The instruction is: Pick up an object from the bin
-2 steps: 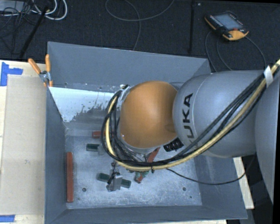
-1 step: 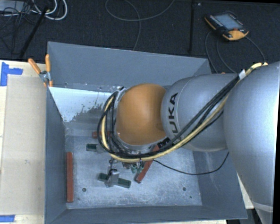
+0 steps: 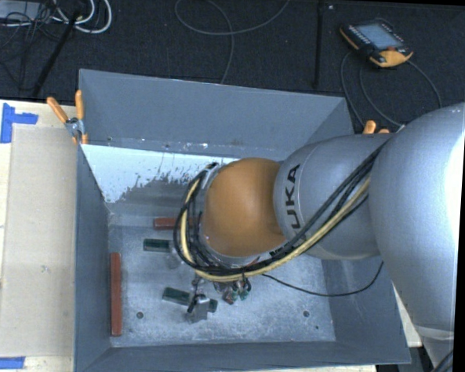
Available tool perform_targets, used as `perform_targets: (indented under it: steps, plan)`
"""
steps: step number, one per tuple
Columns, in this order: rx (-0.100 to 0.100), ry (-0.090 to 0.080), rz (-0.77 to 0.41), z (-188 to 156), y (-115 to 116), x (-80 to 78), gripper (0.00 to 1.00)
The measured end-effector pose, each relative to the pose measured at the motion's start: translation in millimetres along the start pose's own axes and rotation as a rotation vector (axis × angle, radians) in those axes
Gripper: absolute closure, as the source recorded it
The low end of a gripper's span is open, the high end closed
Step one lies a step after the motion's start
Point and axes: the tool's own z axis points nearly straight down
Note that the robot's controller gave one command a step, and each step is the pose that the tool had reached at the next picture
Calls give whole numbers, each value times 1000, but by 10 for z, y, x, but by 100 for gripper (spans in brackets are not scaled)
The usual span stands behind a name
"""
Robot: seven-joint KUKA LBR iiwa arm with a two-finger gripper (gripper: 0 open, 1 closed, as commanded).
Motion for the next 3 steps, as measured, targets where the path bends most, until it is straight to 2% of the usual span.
perform_targets:
  steps: [1, 2, 3]
  plan:
    - [-1, -1, -298, 183, -129, -190, 100]
    - [-2, -1, -296, 183, -130, -190, 100]
    - [0, -5, -272, -1356, -124, -311, 100]
